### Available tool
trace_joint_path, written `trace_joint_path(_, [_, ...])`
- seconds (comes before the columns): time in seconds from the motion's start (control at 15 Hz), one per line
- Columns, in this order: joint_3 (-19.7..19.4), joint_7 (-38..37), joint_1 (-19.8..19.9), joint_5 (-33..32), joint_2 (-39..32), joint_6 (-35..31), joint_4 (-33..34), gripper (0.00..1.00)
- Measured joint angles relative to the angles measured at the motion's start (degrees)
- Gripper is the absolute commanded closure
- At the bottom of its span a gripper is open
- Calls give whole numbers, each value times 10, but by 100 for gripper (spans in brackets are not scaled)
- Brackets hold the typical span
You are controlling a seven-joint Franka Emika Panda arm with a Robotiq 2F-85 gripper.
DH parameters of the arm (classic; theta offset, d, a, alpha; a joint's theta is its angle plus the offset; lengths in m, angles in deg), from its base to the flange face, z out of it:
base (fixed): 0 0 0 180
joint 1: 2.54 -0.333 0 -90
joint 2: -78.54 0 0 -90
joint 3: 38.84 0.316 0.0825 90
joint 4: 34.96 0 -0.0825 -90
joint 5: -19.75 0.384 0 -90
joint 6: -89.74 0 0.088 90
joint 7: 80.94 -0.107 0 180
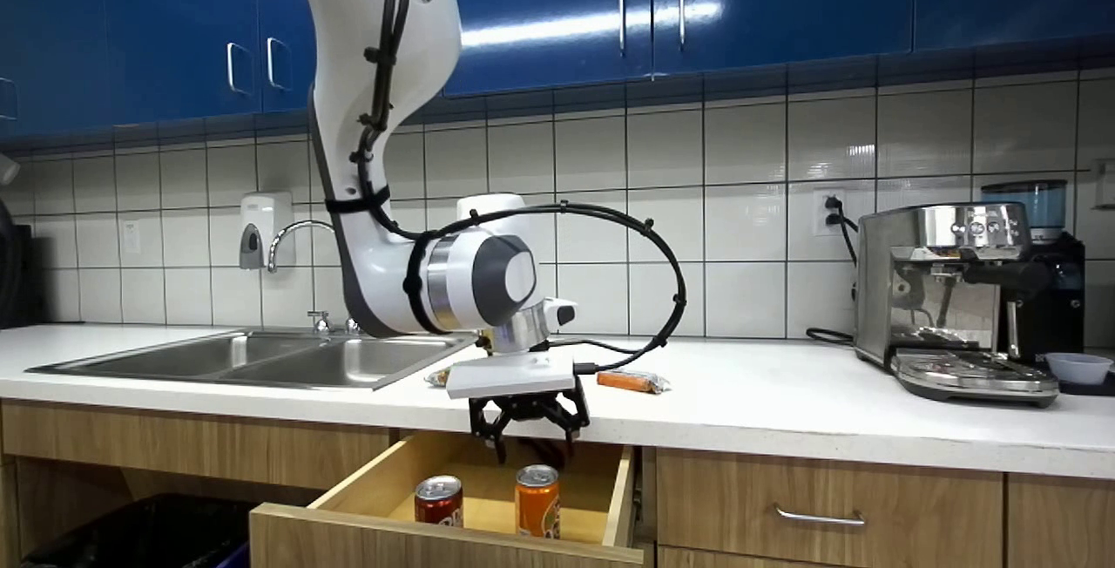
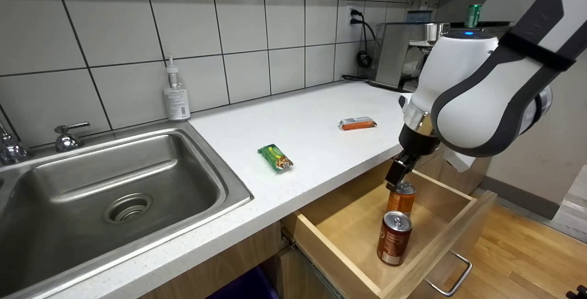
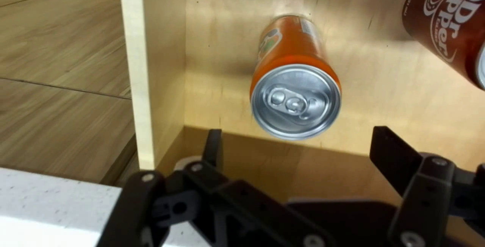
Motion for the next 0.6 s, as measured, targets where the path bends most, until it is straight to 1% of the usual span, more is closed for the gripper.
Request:
trace_joint_path(0.47, [0,0,0,-3,77,2,-50,0])
trace_joint_path(0.6, [0,0,0,-3,81,2,-53,0])
